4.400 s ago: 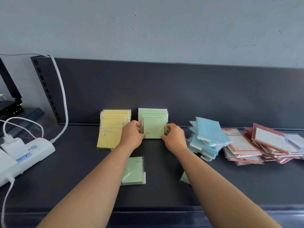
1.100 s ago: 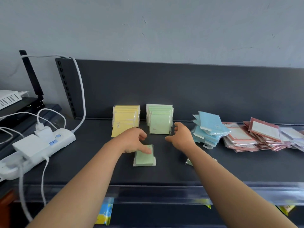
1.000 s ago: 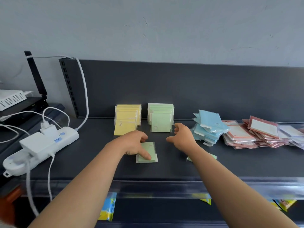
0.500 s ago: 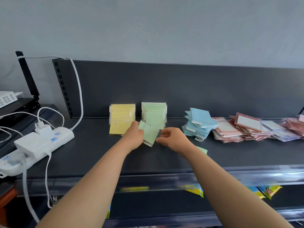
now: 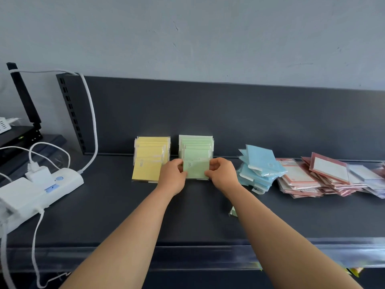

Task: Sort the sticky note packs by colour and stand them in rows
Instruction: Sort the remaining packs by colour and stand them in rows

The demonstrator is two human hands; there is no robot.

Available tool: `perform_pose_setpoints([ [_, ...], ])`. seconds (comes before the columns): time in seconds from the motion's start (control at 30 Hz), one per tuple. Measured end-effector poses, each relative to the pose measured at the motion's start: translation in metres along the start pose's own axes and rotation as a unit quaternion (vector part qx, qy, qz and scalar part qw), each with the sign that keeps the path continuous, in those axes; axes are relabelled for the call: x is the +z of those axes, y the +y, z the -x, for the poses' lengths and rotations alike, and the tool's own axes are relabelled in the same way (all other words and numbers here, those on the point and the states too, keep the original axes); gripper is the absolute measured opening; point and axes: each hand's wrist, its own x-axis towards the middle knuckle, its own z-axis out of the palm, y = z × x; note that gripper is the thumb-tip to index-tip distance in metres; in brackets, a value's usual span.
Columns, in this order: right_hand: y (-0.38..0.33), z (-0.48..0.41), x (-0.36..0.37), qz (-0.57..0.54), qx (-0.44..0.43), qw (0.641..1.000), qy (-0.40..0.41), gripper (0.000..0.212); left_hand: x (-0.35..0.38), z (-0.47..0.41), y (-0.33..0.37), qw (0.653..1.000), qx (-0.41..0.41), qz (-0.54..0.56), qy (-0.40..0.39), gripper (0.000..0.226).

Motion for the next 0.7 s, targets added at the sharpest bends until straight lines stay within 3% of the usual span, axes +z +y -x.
perform_pose_setpoints([
  [0.23,0.001,-0.014,-0.001,-0.001,-0.005,1.000,-0.001,0.030,0.005,-0.012,0.001,0.999,-0.021,0.014,0.041,0.028],
  [0.4,-0.001,-0.003,-0.012,-0.027,-0.029,0.999,-0.037,0.025,-0.008,-0.003,0.004,0.999,0.021,0.039,0.007,0.026],
  [0.7,-0.005,0.057,-0.069,-0.080,-0.004,0.990,-0.118,0.025,-0.020,0.047,0.032,0.989,0.019,0.127,-0.074,0.030],
])
